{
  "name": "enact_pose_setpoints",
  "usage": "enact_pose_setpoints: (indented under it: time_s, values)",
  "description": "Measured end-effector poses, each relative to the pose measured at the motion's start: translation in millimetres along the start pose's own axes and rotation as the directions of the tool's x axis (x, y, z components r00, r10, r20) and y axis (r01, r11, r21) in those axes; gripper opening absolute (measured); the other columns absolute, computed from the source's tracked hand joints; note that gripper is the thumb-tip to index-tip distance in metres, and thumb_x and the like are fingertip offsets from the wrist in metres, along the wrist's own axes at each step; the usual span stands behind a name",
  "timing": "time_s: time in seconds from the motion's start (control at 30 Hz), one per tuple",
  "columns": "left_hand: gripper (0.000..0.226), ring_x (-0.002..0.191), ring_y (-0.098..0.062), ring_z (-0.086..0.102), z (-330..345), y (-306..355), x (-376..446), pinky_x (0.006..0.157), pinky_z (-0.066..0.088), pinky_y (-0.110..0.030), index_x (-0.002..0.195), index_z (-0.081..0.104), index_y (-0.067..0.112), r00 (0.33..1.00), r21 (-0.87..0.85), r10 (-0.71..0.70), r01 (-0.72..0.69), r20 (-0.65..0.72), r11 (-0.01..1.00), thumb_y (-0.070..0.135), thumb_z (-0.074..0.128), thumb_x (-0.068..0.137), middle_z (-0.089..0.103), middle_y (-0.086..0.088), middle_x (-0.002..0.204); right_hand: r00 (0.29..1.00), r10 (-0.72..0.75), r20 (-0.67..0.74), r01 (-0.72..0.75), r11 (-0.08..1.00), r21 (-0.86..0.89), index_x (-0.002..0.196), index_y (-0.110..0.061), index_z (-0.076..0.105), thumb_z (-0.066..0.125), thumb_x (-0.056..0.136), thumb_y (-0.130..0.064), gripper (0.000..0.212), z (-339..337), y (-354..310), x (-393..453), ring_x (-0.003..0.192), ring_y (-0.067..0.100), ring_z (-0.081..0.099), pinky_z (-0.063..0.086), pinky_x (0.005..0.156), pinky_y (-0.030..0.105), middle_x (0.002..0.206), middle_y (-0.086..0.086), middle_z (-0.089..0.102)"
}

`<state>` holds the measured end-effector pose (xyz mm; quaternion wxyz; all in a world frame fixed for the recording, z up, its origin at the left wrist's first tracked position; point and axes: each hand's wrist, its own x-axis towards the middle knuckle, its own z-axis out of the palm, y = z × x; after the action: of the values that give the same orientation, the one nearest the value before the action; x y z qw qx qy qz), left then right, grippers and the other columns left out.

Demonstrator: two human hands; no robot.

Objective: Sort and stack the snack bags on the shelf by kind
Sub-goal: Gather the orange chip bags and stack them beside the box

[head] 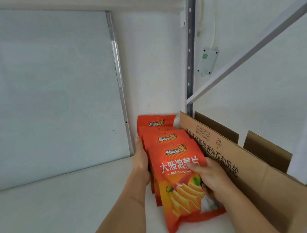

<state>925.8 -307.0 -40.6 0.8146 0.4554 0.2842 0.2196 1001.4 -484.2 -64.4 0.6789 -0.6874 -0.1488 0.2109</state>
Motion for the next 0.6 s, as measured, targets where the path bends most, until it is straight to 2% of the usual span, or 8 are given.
enact_pose_setpoints:
  time_s: [0.07, 0.13, 0.23, 0.37, 0.43, 0.53, 0.57, 0.6]
  values:
    - [0.075, 0.094, -0.031, 0.075, 0, 3, -1, 0.076, 0.063, -0.043, 0.12, 0.067, 0.021, 0.998, 0.064, 0.038, -0.041, 0.052, 0.997, 0.079, 0.031, 0.089, 0.077, -0.012, 0.105, 1.0, -0.022, -0.019, 0.022, 0.999, -0.038, 0.105, -0.003, 0.072, 0.075, 0.086, -0.012, 0.021, 2, 2, 8, 0.075, 0.027, 0.074, 0.058, 0.06, 0.028, 0.096, 0.017, 0.077]
    - [0.074, 0.092, -0.029, 0.076, 0, 3, 2, 0.074, 0.063, -0.045, 0.128, 0.057, 0.022, 0.995, 0.137, 0.073, -0.081, 0.061, 0.987, 0.078, 0.052, 0.081, 0.075, -0.01, 0.11, 0.997, -0.064, -0.051, 0.056, 0.989, -0.138, 0.1, -0.011, 0.073, 0.078, 0.085, -0.022, 0.019, 5, 6, 14, 0.076, 0.022, 0.075, 0.061, 0.071, 0.033, 0.095, 0.011, 0.078]
    - [0.068, 0.094, -0.028, 0.074, -3, -10, 9, 0.08, 0.062, -0.05, 0.13, 0.046, 0.019, 0.991, 0.288, 0.13, -0.128, 0.01, 0.949, 0.048, 0.079, 0.079, 0.07, -0.008, 0.118, 0.99, -0.077, -0.116, 0.042, 0.96, -0.278, 0.103, -0.016, 0.07, 0.08, 0.081, -0.038, 0.033, 8, 12, 19, 0.083, 0.022, 0.074, 0.059, 0.086, 0.045, 0.094, 0.002, 0.077]
    - [0.055, 0.096, -0.027, 0.073, -8, -20, 13, 0.083, 0.061, -0.048, 0.127, 0.047, 0.017, 0.974, 0.394, 0.227, -0.205, -0.01, 0.896, 0.034, 0.078, 0.084, 0.068, -0.009, 0.122, 0.979, -0.111, -0.17, 0.035, 0.917, -0.396, 0.114, -0.014, 0.062, 0.077, 0.083, -0.042, 0.045, 12, 8, 17, 0.086, 0.019, 0.068, 0.053, 0.083, 0.032, 0.106, 0.004, 0.073]
    - [0.065, 0.1, -0.027, 0.071, -10, -17, 12, 0.085, 0.06, -0.049, 0.131, 0.044, 0.016, 0.969, 0.418, 0.247, -0.218, -0.016, 0.882, 0.045, 0.076, 0.082, 0.066, -0.009, 0.125, 0.973, -0.143, -0.182, 0.041, 0.881, -0.472, 0.128, -0.014, 0.055, 0.077, 0.082, -0.043, 0.058, 13, 2, 13, 0.093, 0.022, 0.067, 0.049, 0.082, 0.029, 0.117, 0.005, 0.07]
    - [0.112, 0.114, -0.031, 0.065, -20, -15, 11, 0.093, 0.056, -0.052, 0.145, 0.034, 0.02, 0.95, 0.575, 0.303, -0.211, -0.069, 0.791, 0.084, 0.063, 0.058, 0.055, -0.01, 0.139, 0.954, -0.241, -0.18, 0.088, 0.796, -0.599, 0.148, -0.021, 0.035, 0.073, 0.082, -0.051, 0.082, 17, -3, 5, 0.119, 0.027, 0.061, 0.05, 0.099, 0.042, 0.138, 0.005, 0.059]
    - [0.113, 0.121, -0.032, 0.06, -23, -14, 4, 0.097, 0.053, -0.052, 0.148, 0.033, 0.019, 0.941, 0.635, 0.33, -0.214, -0.069, 0.742, 0.086, 0.058, 0.06, 0.05, -0.011, 0.144, 0.94, -0.294, -0.172, 0.105, 0.73, -0.675, 0.15, -0.02, 0.032, 0.07, 0.084, -0.054, 0.084, 20, -5, 1, 0.127, 0.028, 0.055, 0.048, 0.103, 0.045, 0.144, 0.006, 0.053]
    - [0.104, 0.128, -0.033, 0.055, -26, -10, -9, 0.102, 0.049, -0.052, 0.15, 0.033, 0.016, 0.925, 0.703, 0.376, -0.23, -0.057, 0.672, 0.081, 0.056, 0.071, 0.044, -0.011, 0.149, 0.921, -0.357, -0.157, 0.116, 0.635, -0.764, 0.151, -0.018, 0.03, 0.066, 0.086, -0.055, 0.083, 24, -7, -4, 0.132, 0.029, 0.049, 0.045, 0.106, 0.046, 0.148, 0.008, 0.047]
